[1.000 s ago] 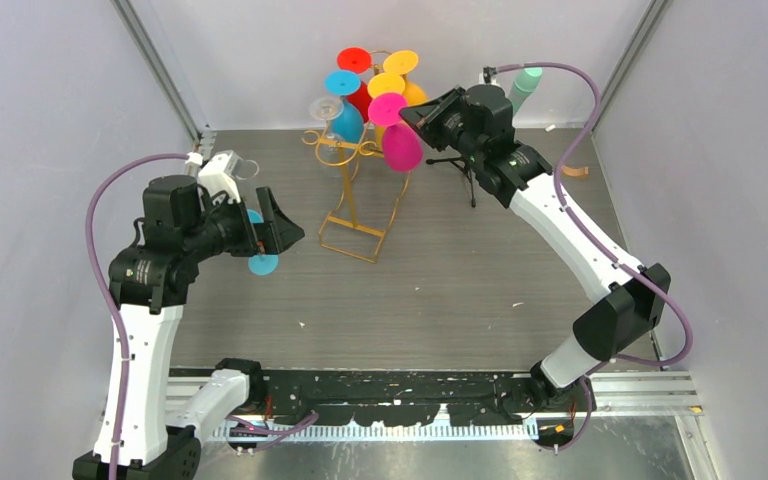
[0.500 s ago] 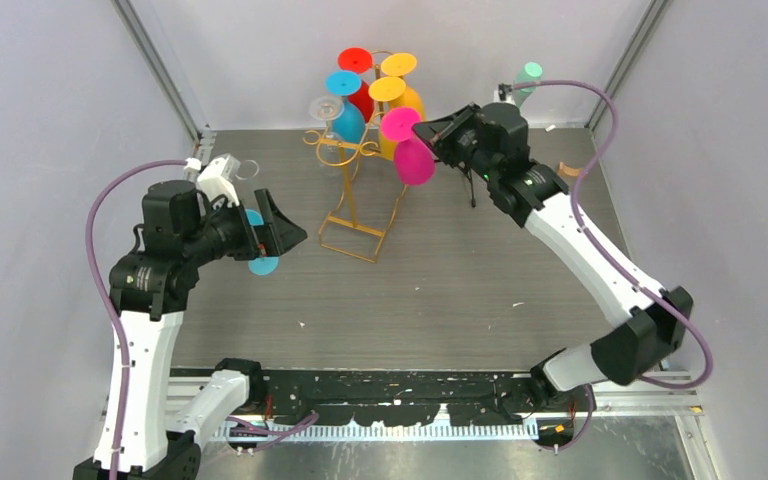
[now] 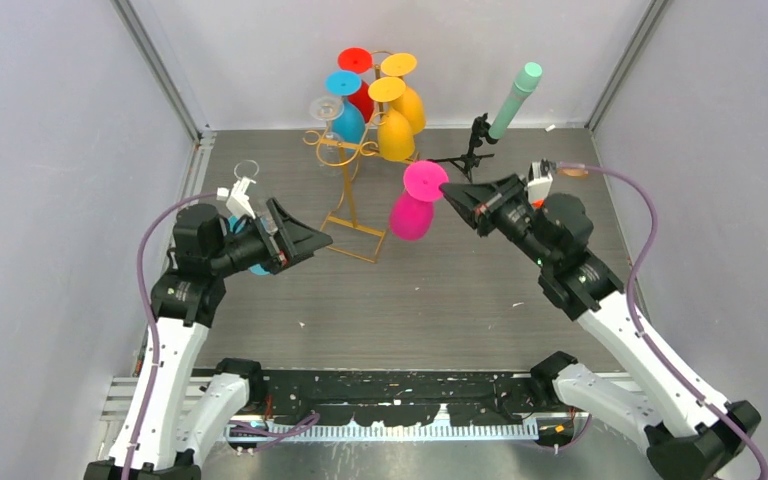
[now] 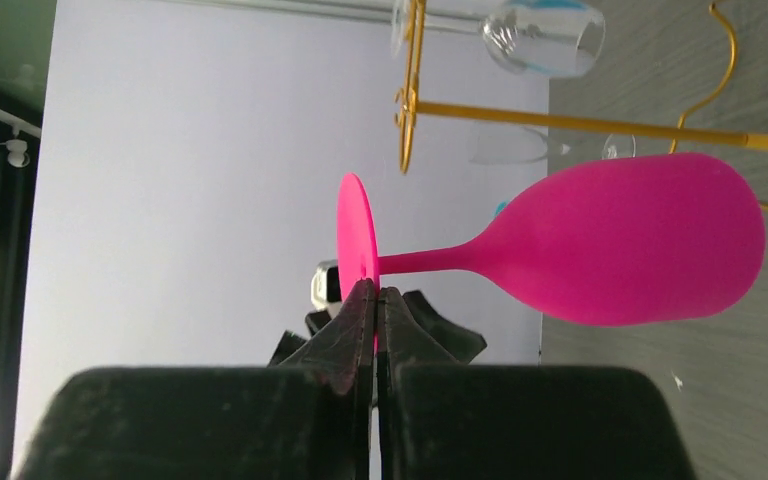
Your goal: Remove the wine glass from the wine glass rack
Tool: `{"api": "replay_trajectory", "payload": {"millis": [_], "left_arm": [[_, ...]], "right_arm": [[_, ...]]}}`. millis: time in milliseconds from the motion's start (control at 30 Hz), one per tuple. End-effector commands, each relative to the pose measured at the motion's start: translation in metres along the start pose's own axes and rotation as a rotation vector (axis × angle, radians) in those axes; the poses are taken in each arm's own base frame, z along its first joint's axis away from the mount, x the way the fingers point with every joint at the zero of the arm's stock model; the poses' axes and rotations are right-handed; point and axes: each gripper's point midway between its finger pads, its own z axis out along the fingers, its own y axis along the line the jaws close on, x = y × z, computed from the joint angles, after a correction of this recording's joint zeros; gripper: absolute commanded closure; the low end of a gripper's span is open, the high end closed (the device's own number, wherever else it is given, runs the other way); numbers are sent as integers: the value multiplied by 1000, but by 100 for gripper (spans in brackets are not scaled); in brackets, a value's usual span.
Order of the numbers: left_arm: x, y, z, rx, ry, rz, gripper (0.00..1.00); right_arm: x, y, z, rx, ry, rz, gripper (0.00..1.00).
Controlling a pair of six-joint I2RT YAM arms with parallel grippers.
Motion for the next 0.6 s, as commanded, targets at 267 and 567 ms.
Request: {"api": "replay_trajectory", "payload": {"millis": [267,567], "left_arm": [[19,10,47,205,-15,-349,0],[14,-4,61,330,-15,-400,2]], "right_arm": [[36,13,-51,-338,189,249,100],[61,-1,-46,-314,278,331,100]]}}
